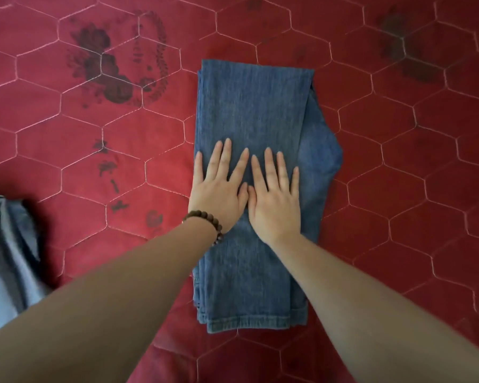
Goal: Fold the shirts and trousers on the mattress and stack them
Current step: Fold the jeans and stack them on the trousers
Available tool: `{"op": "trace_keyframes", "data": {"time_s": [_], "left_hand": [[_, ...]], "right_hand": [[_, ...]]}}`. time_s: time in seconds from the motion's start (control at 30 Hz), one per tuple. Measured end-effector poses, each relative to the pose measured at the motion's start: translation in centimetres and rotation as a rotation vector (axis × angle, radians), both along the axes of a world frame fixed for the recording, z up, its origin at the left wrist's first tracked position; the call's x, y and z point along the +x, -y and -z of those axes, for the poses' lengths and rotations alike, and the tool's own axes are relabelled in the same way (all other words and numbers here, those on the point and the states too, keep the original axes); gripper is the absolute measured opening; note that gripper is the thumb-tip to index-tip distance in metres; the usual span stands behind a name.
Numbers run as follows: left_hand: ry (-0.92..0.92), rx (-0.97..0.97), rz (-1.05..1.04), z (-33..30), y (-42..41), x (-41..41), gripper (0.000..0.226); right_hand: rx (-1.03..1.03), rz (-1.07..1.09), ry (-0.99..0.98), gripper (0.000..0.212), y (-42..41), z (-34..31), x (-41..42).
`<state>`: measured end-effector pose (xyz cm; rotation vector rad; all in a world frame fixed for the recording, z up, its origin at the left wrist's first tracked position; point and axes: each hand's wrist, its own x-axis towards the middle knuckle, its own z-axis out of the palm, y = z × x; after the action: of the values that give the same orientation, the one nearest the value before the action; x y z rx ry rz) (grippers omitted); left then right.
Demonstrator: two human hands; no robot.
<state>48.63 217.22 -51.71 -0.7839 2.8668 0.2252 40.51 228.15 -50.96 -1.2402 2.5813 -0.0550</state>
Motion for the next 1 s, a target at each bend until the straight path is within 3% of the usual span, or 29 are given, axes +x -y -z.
{"op": "trace_keyframes", "data": {"time_s": [0.4, 0.7, 0.8, 0.9, 1.0], "left_hand": [[0.042, 0.089, 0.034, -1.1, -8.2, 9.1, 0.06], [0.101, 0.23, 0.031, -3.2, -11.3, 13.2, 0.059], [-0.001, 0.37, -0.089, -4.3, -11.2, 13.0, 0.062], [-0.211, 0.533, -0.362, -5.4, -9.0, 11.0, 0.064], [-0.305, 0.546, -0.528, -5.7, -5.6, 8.2, 0.057]], "right_hand": [[0.042, -0.017, 0.011, 0.055, -7.7, -0.3, 8.8], [0.113, -0.052, 0.143, 0.057, -9.9, -2.7, 10.6], [-0.025, 0.028, 0.24, 0.059, -9.8, -3.7, 9.6], [-0.216, 0.259, 0.32, 0.061, -8.9, -4.6, 7.4], [-0.328, 0.395, 0.408, 0.059, -6.9, -4.9, 4.4]]}}
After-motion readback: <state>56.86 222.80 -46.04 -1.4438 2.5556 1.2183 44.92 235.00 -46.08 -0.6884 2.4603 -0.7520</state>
